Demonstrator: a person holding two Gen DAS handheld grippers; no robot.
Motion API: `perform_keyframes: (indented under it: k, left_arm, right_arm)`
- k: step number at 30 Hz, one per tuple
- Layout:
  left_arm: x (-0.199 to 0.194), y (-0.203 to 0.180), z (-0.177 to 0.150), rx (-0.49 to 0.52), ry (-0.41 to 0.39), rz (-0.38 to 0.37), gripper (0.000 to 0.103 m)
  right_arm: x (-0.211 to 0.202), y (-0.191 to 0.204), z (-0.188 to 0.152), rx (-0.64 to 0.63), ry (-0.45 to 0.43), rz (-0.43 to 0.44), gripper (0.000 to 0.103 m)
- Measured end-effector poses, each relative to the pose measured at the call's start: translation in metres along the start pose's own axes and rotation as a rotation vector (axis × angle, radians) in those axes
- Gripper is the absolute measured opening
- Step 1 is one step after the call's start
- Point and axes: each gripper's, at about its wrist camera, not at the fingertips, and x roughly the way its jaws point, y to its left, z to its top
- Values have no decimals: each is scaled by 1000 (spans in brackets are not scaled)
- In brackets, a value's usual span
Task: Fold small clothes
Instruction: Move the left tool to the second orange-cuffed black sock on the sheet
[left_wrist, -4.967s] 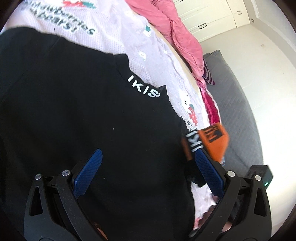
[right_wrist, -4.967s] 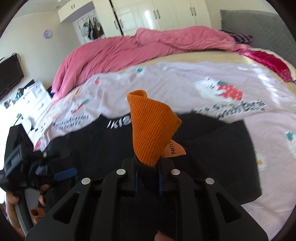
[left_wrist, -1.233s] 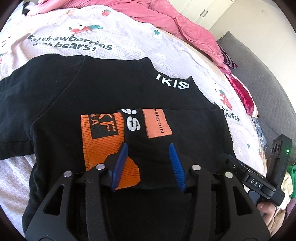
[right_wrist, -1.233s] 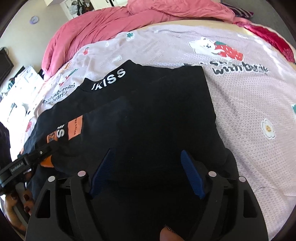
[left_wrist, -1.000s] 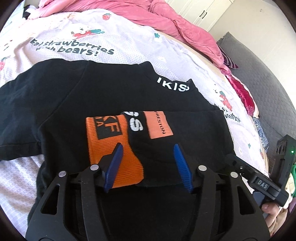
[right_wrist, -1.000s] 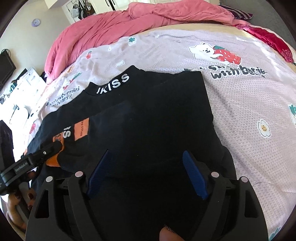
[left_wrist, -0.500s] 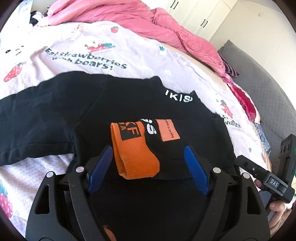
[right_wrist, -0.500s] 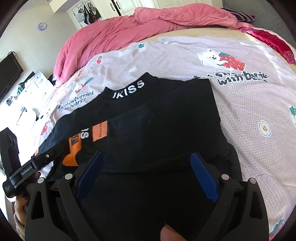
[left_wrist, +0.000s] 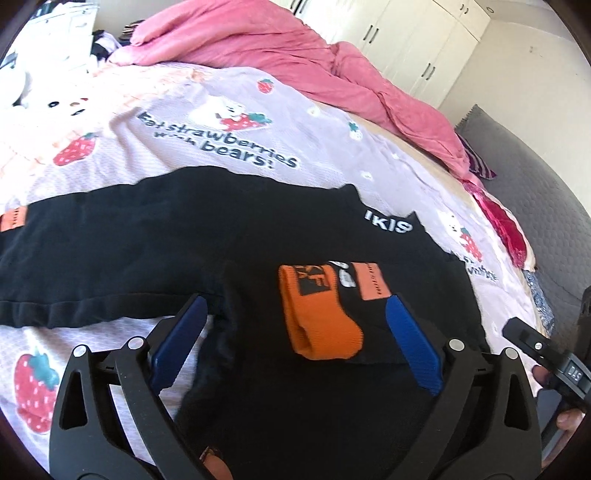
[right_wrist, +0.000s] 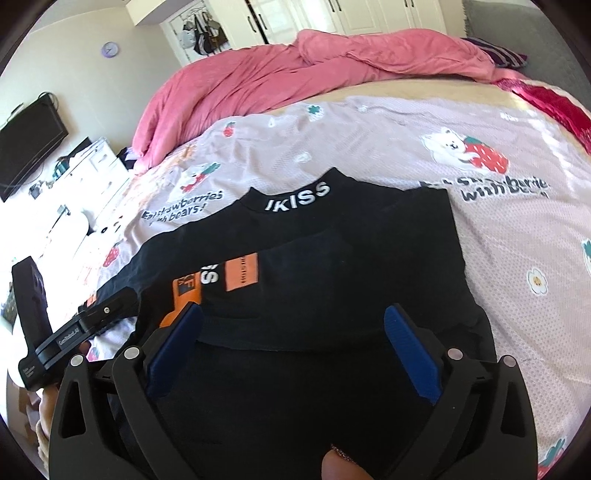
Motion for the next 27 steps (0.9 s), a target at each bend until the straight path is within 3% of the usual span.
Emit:
perform_keyframes:
  k: [27]
  left_arm:
    - [-48,99,1,-302,-204,266,94]
  right_arm:
    - [23,97,-4,-245,-7,92,99]
